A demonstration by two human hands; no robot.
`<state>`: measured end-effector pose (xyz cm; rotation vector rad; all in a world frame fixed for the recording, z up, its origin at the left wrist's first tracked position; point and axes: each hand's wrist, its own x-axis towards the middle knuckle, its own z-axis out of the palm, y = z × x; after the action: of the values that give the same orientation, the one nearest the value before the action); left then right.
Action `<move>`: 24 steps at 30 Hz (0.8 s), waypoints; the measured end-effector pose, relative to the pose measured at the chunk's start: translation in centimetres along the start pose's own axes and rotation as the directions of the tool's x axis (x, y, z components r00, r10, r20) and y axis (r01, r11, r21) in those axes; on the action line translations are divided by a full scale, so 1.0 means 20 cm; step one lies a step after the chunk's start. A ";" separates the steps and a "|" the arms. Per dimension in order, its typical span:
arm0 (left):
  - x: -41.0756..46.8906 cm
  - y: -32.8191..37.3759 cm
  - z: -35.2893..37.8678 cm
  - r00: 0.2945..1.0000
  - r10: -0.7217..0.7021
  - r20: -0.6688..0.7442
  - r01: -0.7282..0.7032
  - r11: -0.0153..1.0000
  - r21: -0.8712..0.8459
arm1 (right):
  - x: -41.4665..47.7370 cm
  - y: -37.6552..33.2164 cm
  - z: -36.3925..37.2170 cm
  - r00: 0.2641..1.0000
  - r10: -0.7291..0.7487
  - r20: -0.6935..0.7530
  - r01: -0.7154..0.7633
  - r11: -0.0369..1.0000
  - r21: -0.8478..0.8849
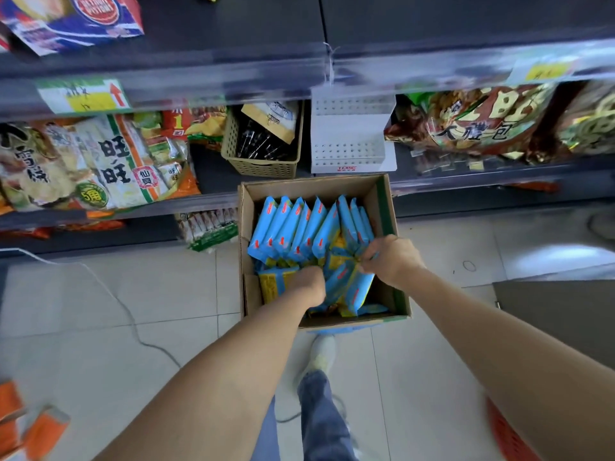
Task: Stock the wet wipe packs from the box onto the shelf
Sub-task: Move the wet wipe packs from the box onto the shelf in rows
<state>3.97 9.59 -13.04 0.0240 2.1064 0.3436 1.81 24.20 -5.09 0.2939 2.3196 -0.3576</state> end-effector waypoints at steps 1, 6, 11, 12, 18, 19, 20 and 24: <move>-0.01 0.00 0.00 1.000 0.005 0.006 -0.005 1.000 -0.007 | -0.01 0.00 -0.01 1.000 0.001 0.000 -0.001 1.000 0.001; -0.11 -0.03 -0.15 0.999 0.039 -0.017 -0.040 0.997 -0.059 | -0.06 0.00 -0.04 0.997 0.020 -0.073 -0.008 0.986 0.165; -0.32 -0.06 -0.46 0.991 0.038 -0.128 -0.043 0.998 -0.036 | -0.14 -0.10 -0.22 0.992 -0.066 -0.108 0.099 0.935 0.340; -0.37 -0.06 -0.51 0.987 0.031 -0.158 -0.038 0.998 -0.040 | -0.18 -0.14 -0.27 0.989 -0.093 -0.117 0.129 0.927 0.353; -0.81 -0.06 -0.89 0.944 0.076 -0.320 -0.105 0.992 -0.073 | -0.51 -0.40 -0.64 0.915 -0.321 -0.243 0.383 0.881 0.279; -0.91 -0.07 -0.96 0.935 0.073 -0.346 -0.110 0.990 -0.087 | -0.58 -0.45 -0.72 0.899 -0.346 -0.270 0.412 0.877 0.246; -1.01 -0.08 -1.03 0.920 0.083 -0.382 -0.122 0.989 -0.078 | -0.66 -0.50 -0.79 0.880 -0.374 -0.294 0.442 0.871 0.214; -1.43 -0.13 -1.31 0.834 0.082 -0.545 -0.137 0.989 -0.061 | -0.97 -0.72 -1.08 0.754 -0.521 -0.400 0.605 0.788 0.116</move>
<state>-2.42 -3.38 23.07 -0.0122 2.6567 0.5765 -3.58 16.19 25.89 -0.2845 2.6873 -0.9650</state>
